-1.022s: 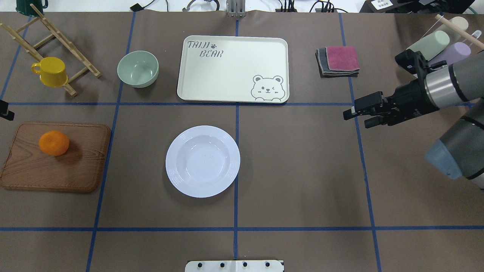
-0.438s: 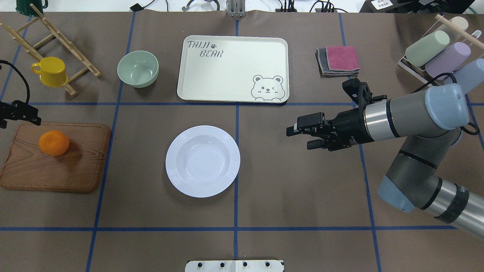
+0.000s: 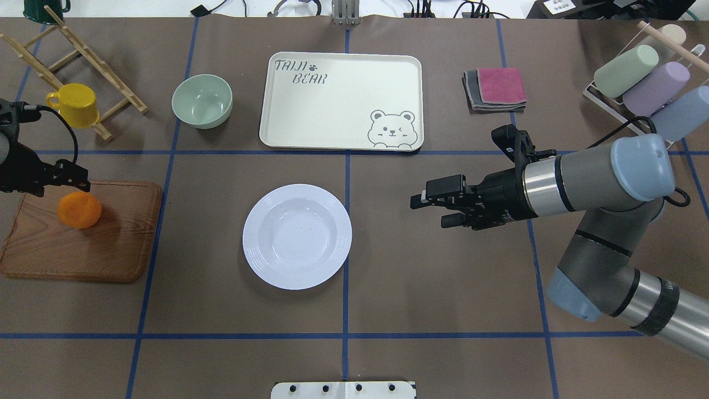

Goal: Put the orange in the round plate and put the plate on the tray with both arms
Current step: 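Lower the left gripper onto the orange while the right gripper approaches the plate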

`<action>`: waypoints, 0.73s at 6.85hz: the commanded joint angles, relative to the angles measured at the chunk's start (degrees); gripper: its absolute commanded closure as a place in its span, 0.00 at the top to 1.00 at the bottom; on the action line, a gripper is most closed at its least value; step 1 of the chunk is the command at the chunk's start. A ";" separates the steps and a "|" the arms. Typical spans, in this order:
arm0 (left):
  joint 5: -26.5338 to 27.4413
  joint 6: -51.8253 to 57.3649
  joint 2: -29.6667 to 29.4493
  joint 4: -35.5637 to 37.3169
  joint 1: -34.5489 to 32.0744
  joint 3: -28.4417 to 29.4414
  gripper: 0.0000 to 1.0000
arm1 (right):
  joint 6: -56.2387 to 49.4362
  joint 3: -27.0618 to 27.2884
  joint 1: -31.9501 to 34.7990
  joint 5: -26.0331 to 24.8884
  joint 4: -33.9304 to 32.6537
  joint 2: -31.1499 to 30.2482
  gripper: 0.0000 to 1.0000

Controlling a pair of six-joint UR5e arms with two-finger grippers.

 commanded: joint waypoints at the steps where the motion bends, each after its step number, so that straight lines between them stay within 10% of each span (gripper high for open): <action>1: 1.21 -0.58 0.03 -0.47 1.55 0.86 0.98 | -0.02 0.12 -0.53 -0.23 0.07 0.02 0.99; 5: 1.12 -4.71 0.65 -2.32 4.36 1.03 0.97 | 0.07 0.38 -1.76 -2.34 1.21 -0.24 0.99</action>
